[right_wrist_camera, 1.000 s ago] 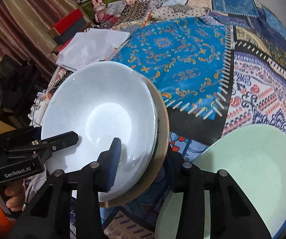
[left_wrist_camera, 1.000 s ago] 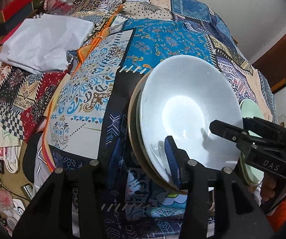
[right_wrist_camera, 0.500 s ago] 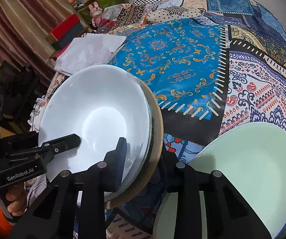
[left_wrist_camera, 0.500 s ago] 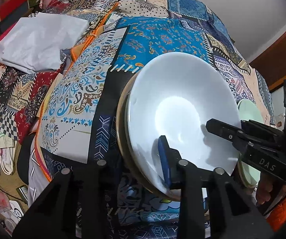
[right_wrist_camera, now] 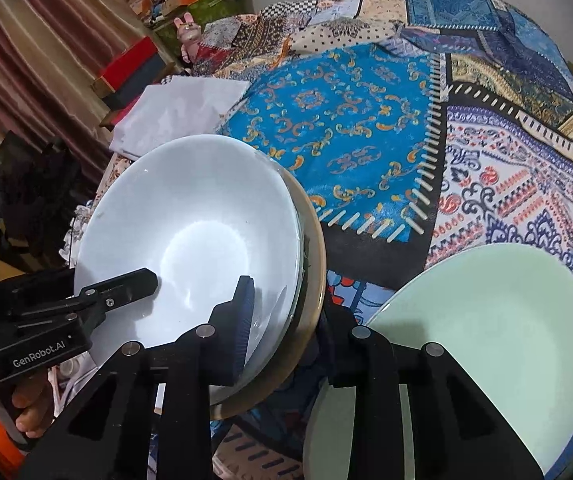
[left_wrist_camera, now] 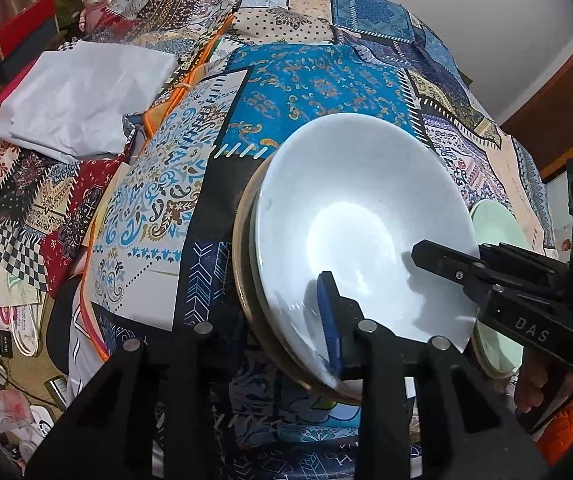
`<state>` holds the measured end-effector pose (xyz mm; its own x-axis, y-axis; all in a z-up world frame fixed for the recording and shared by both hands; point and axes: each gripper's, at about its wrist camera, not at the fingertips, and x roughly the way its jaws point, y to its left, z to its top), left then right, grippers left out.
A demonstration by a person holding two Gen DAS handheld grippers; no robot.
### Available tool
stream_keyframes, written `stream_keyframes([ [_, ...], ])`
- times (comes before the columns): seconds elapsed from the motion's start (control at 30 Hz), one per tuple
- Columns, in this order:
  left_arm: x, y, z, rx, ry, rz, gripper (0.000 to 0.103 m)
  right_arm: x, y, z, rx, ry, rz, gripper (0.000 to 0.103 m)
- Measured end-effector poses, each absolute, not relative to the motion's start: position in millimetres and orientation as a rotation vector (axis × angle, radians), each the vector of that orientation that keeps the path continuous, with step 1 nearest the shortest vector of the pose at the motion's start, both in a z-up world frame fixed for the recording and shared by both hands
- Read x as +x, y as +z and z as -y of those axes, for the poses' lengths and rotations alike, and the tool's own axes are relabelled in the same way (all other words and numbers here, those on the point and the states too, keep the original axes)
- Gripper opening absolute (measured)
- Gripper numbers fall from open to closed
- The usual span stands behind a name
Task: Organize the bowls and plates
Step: 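Lower the white bowl into the mint green bowl and open both tools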
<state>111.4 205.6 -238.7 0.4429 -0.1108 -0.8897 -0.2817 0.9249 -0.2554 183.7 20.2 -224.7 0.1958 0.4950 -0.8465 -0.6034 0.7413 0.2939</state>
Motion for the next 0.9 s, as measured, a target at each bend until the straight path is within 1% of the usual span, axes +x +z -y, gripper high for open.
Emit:
stream_keyframes([
  [0.53,110.7,-190.9,-184.8,-0.362,0.087,-1.041,0.032,179.6,-175.4,11.5,-0.072,0.750,-1.027,0.026],
  [0.9,112.7,-162.5,-154.4,-0.322,0.049,-1.004,0.032,174.9,-153.5,45.3,-0.047,0.718,-0.977,0.026],
])
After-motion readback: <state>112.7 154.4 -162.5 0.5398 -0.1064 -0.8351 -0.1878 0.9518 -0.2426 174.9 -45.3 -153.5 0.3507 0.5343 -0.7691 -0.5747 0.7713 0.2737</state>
